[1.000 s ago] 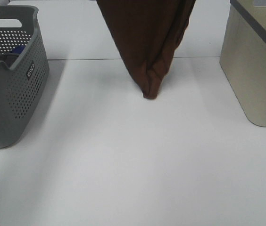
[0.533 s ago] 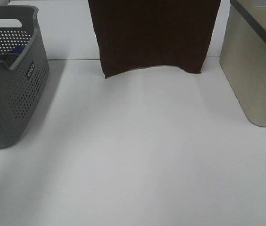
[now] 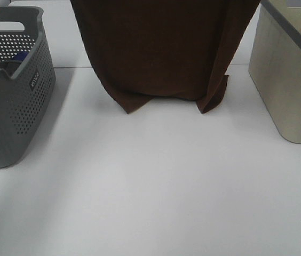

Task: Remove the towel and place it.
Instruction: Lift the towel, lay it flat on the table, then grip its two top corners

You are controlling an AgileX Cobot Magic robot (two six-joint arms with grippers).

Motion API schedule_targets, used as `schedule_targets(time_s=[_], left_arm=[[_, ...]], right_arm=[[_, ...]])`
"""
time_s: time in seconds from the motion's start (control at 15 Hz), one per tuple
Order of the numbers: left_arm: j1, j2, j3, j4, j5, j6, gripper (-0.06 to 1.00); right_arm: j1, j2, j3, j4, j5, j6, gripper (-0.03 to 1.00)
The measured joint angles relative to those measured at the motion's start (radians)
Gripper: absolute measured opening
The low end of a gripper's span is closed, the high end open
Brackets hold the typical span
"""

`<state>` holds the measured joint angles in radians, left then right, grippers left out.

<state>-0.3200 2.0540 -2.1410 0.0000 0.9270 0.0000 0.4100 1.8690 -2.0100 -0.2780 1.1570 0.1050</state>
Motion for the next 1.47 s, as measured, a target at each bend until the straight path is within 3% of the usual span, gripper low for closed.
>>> schedule_targets(time_s=[0.2,0.33,0.53,0.8,1.0,1.2,1.47], left_arm=[[0.001,-0.006,-0.001,-0.022,0.191,-0.008,0.0],[0.001,-0.016,0.007,-0.029,0.253,-0.021,0.0],[-0.005,-0.095,0.12,-0.049,0.255,-0.037,0.0],[-0.083,-0.328,0.482,-0.046,0.255,-0.083,0.0],[-0.198,-0.55,0.781,-0.02,0.239,-0.198,0.0],[-0.256,-0.721,0.964,-0.026,0.215,-0.298,0.0],[-0.339,-0.882,1.174,-0.118,0.203,-0.395,0.0]], right_arm=[[0.0,-0.012,0.025,0.071,0.032,-0.013,0.0],[0.0,-0.049,0.107,0.117,0.039,-0.013,0.0],[0.0,-0.13,0.258,0.158,0.038,-0.014,0.0],[0.0,-0.312,0.515,0.278,0.036,-0.034,0.0],[0.0,-0.5,0.785,0.383,0.036,-0.068,0.0],[0.0,-0.642,1.004,0.448,0.028,-0.07,0.0],[0.0,-0.761,1.185,0.524,0.02,-0.074,0.0]])
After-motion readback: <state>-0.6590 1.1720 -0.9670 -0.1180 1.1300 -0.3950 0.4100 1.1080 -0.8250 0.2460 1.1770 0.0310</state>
